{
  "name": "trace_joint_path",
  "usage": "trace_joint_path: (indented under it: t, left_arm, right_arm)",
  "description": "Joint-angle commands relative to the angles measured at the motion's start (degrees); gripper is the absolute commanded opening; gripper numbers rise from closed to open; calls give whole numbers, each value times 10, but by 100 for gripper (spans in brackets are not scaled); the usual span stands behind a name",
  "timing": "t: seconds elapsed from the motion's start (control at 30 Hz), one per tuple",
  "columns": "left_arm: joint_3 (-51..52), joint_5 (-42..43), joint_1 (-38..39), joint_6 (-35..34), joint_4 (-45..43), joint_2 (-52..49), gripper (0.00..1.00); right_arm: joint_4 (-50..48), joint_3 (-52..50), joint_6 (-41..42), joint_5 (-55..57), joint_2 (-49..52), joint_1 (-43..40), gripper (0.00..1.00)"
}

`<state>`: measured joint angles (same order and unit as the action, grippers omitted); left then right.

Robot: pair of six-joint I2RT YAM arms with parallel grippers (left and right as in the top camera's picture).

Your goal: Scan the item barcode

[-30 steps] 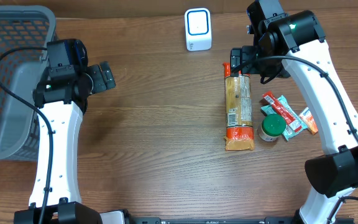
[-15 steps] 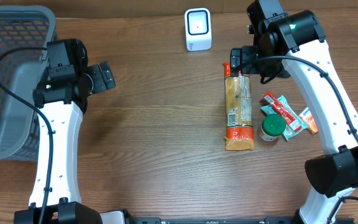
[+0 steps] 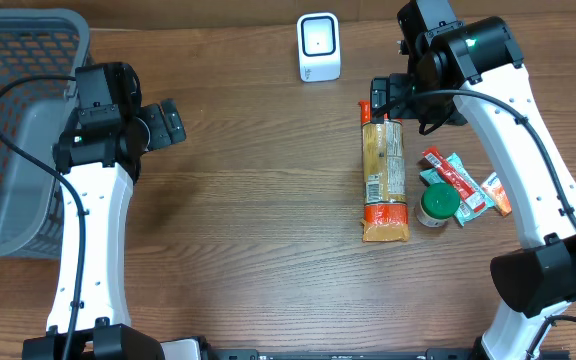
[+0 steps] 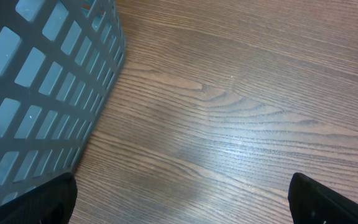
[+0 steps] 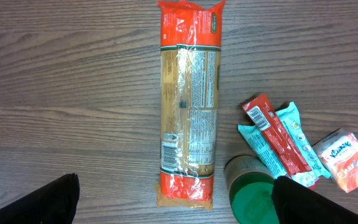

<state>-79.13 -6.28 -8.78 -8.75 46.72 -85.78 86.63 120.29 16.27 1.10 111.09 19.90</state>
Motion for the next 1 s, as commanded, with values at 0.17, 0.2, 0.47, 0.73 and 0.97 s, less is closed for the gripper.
trace_joint_path:
  t: [0.17,0.2,0.47,0.73,0.97]
  left_arm:
    - [-6,-3,-2,11,-2,-4,100]
    - [-6,-3,-2,11,-2,-4,100]
    - [-6,-3,-2,11,-2,-4,100]
    - [-6,-3,-2,11,-2,-4,100]
    - [-6,-3,-2,11,-2,-4,100]
  right_arm:
    - [0,4,-2,7,0,-2,100]
    - [0,4,-2,7,0,-2,100]
    - [0,4,-2,7,5,-2,100]
    - [-50,2,-18,31,-53,-2,100]
    - [-121,2,-97,21,-176,-2,100]
